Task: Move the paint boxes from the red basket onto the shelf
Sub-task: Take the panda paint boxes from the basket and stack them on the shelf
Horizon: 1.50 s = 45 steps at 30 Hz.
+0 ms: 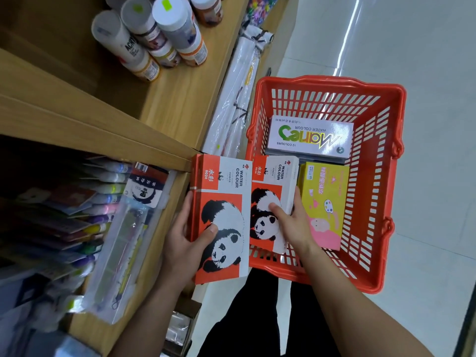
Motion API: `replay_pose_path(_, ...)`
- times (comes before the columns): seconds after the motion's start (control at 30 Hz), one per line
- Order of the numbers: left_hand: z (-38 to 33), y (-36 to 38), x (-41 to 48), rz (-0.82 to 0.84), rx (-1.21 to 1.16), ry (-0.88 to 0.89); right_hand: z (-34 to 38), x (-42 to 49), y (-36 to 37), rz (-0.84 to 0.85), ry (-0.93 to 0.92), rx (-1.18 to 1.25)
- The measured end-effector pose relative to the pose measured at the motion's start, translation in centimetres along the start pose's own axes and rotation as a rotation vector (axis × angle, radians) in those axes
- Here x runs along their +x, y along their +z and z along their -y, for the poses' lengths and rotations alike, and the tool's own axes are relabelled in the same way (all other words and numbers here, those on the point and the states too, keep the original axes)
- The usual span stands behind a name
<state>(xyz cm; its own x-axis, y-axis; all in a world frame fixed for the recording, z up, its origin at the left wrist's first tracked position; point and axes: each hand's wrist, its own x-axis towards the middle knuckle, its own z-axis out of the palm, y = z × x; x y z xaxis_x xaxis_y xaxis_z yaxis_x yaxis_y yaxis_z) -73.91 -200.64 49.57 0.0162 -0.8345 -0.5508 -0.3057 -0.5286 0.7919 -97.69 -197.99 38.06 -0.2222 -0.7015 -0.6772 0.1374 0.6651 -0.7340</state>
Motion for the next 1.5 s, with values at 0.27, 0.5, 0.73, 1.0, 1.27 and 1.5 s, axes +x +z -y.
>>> replay_pose_path(0.27, -3.8, 0.7, -2.9, -0.018, -0.077, 0.043, 6.1, -4.1, -5.5, -0.076, -0.026, 0.1)
replay_pose_path(0.5, -9.4, 2.1, -10.0, -0.113, -0.241, 0.132, 12.5, -11.7, -11.7, -0.003, -0.141, 0.069)
replay_pose_path(0.73, -14.0, 2.2, -20.3, -0.34, -0.389, 0.274, 20.4, -17.5, -12.1, 0.257, -0.368, -0.016)
replay_pose_path(1.0, -17.7, -1.3, -30.4, -0.659, -0.437, 0.501, 27.2, -23.9, -9.1, 0.51, -0.585, -0.037)
replay_pose_path(1.27, -20.7, -10.0, -29.8, -0.881, -0.571, 0.52, 30.7, -28.5, -4.0, 0.627, -0.638, -0.074)
replay_pose_path(1.5, -22.3, -16.9, -24.8, -0.871, -0.628, 0.44, 32.1, -30.6, -0.5, 0.616, -0.666, -0.086)
